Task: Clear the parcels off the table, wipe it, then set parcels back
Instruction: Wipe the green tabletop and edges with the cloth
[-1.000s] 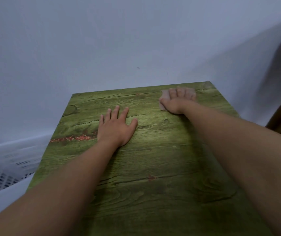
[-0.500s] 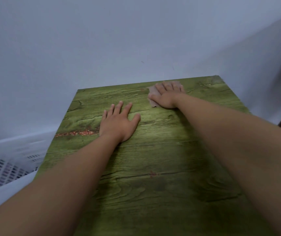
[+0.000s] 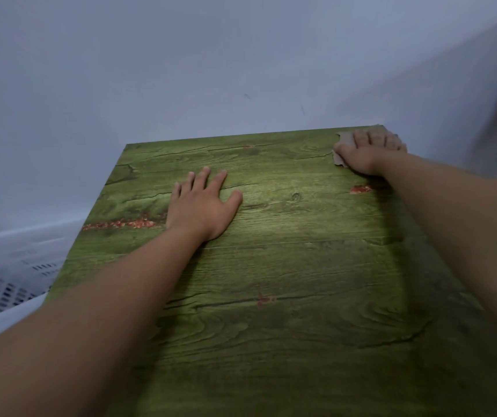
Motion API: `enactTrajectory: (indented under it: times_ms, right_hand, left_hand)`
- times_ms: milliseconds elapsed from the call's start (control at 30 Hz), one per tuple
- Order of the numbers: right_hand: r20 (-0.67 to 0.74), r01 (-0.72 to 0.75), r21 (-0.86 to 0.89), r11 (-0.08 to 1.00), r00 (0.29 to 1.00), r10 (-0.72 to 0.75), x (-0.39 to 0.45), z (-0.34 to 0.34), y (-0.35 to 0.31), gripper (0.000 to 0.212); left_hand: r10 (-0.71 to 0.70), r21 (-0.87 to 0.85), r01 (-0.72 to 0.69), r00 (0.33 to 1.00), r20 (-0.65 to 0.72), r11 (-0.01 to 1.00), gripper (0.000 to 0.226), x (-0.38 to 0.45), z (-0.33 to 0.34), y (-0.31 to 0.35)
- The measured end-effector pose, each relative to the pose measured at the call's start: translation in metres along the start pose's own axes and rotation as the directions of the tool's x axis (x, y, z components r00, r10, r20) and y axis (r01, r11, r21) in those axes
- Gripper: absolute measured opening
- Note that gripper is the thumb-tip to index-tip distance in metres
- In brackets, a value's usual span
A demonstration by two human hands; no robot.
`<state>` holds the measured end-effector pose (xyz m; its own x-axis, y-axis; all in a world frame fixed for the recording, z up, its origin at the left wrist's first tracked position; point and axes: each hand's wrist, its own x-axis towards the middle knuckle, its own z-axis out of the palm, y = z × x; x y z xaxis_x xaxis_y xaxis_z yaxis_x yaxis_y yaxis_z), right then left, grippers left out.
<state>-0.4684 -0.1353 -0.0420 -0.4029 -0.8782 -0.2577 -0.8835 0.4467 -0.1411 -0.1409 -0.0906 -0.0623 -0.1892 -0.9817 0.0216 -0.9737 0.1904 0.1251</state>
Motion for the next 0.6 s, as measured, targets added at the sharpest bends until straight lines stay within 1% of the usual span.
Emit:
enactTrajectory:
  times_ms: [100,167,233,367,600]
  right_hand:
    - [-0.012,-0.015,-0.020,1.000,1.000,0.015,-0.004,0.001,-0.007,0.086]
    - [0.002,0.008,-0.010,1.000,1.000,-0.008,-0.007,0.003,-0.017,0.084]
    - [0.015,0.066,-0.003,0.998,0.998,-0.066,-0.010,0.006,-0.033,0.085]
    - [0.004,0.201,-0.051,0.978,0.980,-0.201,-0.022,0.016,-0.079,0.084]
    - [0.038,0.402,-0.061,0.913,0.915,-0.401,-0.055,0.037,-0.160,0.081]
  left_hand:
    - [0.002,0.004,-0.002,1.000,-0.003,1.000,0.070,0.000,0.001,0.000]
    - [0.000,0.005,0.000,1.000,-0.003,1.000,0.070,0.000,0.001,0.001]
    - [-0.001,0.008,0.001,1.000,-0.001,1.000,0.070,0.000,0.000,0.001]
    - [-0.004,0.008,0.004,1.000,0.002,1.000,0.069,-0.001,-0.001,0.002]
    - [-0.008,0.003,0.008,1.000,-0.007,1.000,0.069,0.000,0.000,0.001]
